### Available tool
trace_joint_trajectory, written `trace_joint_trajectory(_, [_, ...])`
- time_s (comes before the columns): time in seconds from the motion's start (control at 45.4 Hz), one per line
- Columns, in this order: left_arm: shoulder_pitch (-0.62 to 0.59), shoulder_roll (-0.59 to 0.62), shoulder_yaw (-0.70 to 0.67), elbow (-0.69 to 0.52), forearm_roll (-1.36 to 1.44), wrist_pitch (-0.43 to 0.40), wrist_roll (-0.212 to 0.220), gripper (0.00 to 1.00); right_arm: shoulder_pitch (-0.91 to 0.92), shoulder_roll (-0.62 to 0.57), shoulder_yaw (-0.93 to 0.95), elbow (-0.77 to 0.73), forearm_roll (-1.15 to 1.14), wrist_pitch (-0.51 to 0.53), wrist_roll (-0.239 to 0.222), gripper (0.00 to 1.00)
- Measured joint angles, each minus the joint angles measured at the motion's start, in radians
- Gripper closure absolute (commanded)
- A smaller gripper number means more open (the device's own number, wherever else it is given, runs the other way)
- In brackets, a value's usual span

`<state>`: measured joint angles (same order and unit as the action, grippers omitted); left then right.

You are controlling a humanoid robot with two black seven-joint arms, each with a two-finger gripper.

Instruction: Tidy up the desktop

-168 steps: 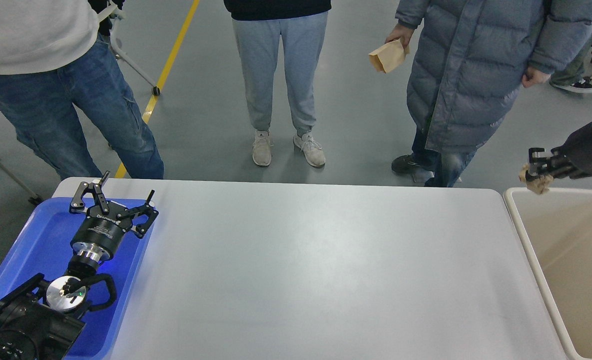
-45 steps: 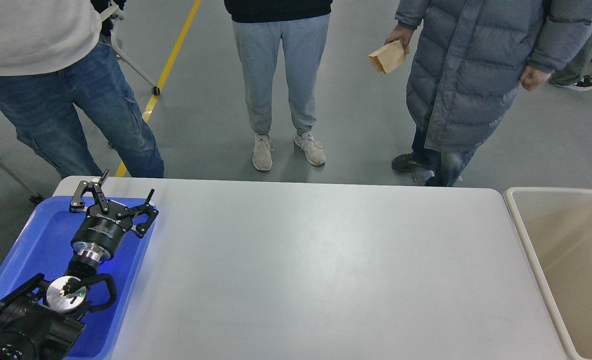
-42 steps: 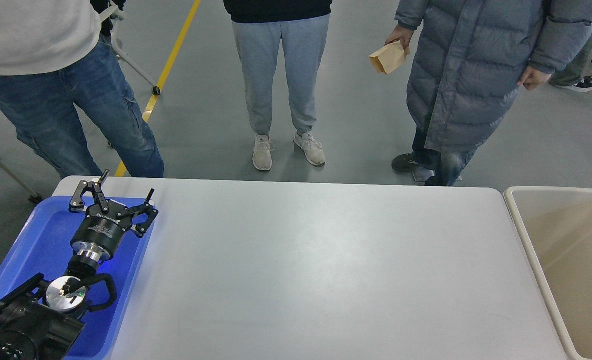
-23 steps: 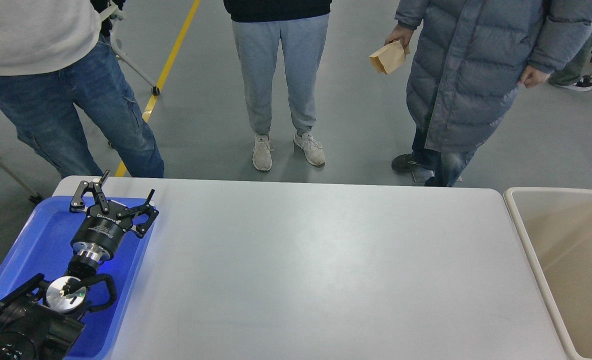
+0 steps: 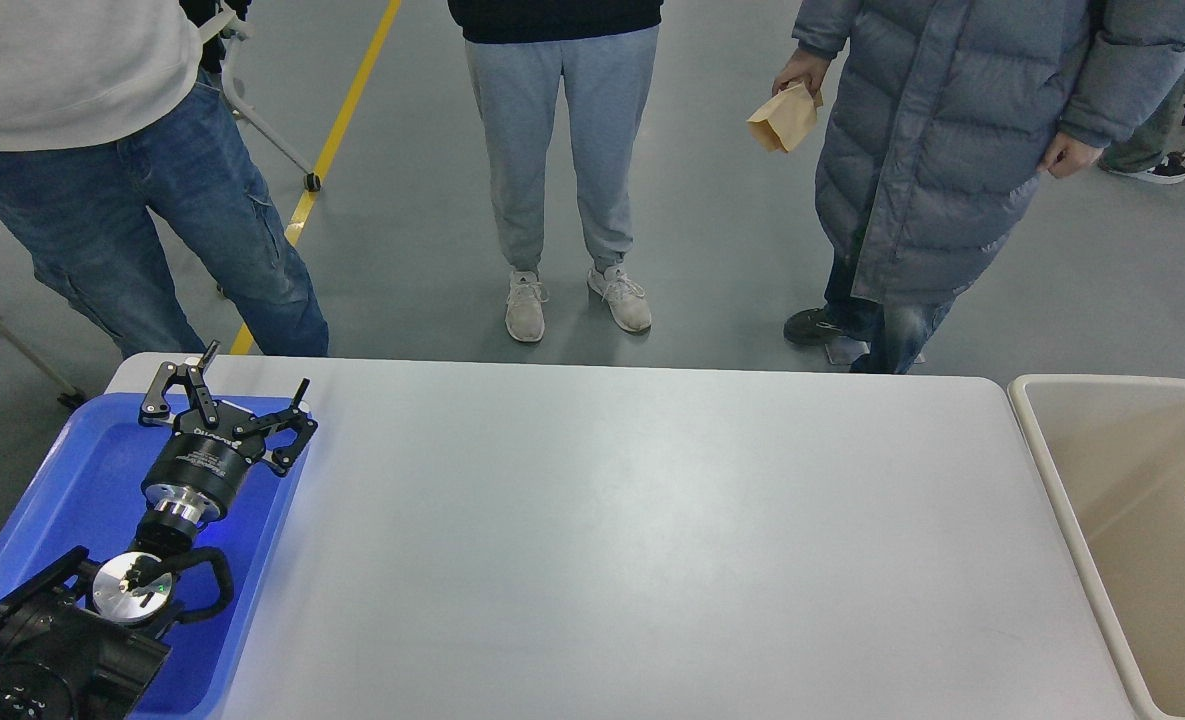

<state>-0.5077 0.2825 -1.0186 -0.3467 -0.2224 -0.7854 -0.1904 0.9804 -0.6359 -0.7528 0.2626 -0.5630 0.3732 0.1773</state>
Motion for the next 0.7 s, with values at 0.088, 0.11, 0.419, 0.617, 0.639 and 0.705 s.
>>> trace_joint_trajectory(0.088, [0.0, 0.0, 0.0, 0.0, 0.0, 0.0, 0.0, 0.0, -0.001, 0.0, 0.0, -0.002, 0.001, -0.007, 0.0, 0.11])
trace_joint_trajectory(0.11, [0.0, 0.0, 0.0, 0.0, 0.0, 0.0, 0.0, 0.0, -0.001, 0.0, 0.0, -0.002, 0.001, -0.008, 0.0, 0.11])
trace_joint_trajectory(0.419, [0.0, 0.0, 0.0, 0.0, 0.0, 0.0, 0.0, 0.0, 0.009, -0.002, 0.001, -0.003, 0.003, -0.016, -0.001, 0.02])
trace_joint_trajectory(0.617, [0.0, 0.0, 0.0, 0.0, 0.0, 0.0, 0.0, 0.0, 0.035, -0.006, 0.001, 0.002, 0.004, -0.017, -0.001, 0.01])
trace_joint_trajectory(0.639, [0.0, 0.0, 0.0, 0.0, 0.0, 0.0, 0.0, 0.0, 0.04, -0.007, 0.002, 0.003, 0.005, -0.016, -0.001, 0.01])
trace_joint_trajectory(0.705, [0.0, 0.0, 0.0, 0.0, 0.0, 0.0, 0.0, 0.0, 0.057, -0.016, 0.005, 0.005, 0.008, -0.015, -0.001, 0.01])
